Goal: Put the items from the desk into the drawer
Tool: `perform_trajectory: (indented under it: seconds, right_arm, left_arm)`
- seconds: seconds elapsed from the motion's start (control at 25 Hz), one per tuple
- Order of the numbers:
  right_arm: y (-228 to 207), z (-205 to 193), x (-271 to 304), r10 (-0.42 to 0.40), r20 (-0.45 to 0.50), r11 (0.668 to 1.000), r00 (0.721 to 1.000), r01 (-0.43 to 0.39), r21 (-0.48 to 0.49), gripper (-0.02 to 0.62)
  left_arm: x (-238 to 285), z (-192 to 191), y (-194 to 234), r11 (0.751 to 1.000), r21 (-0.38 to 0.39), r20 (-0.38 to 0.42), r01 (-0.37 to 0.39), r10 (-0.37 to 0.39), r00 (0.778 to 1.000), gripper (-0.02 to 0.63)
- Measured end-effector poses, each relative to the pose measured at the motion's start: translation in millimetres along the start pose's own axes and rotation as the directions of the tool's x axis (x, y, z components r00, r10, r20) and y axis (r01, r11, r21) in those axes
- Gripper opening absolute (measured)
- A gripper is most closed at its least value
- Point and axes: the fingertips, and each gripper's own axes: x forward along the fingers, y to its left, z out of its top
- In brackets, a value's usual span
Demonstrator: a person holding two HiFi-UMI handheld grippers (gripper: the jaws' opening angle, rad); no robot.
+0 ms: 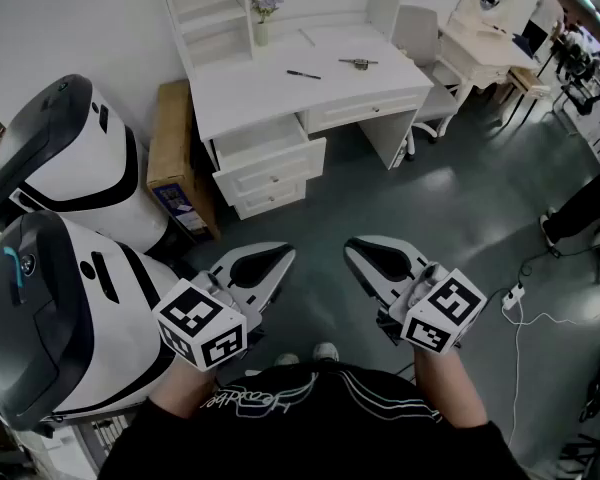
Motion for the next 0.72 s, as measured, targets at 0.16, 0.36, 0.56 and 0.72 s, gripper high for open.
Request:
perform_trajectory:
  seconds: [0.16, 0.36, 0.56, 0.72]
  right_arm:
    - [0.3, -1.1, -1.4, -0.002, 0.0, 1.0, 1.0, 0.002, 0.0, 0.057]
    - [-4.1, -3.7, -12.5, -0.01, 0.002, 1.0, 1.0, 0.01, 0.002, 0.057]
    - [-18.9, -4.7, -30.4, -0.008, 0.009, 0.998, 1.0, 0.007, 0.065, 0.057]
    - [-35.9, -3.1, -48.7, 0.004, 0.027, 0.996, 1.0, -0.007, 0.09, 0.058]
  left_arm:
    - [1.1, -3.1, 0.1, 1.0, 0.001, 0.001, 0.004, -0.004, 1.0, 0.02]
    - [8.7, -4.4, -6.6, 1.0, 0.002, -0.003, 0.006, -0.006, 1.0, 0.02]
    - [28.8, -5.1, -15.6, 1.0, -0.003, -0.011, 0.012, -0.012, 1.0, 0.02]
    - [52.3, -6.9, -28.5, 1.0, 0.009, -0.031, 0.019, -0.019, 0.999, 0.02]
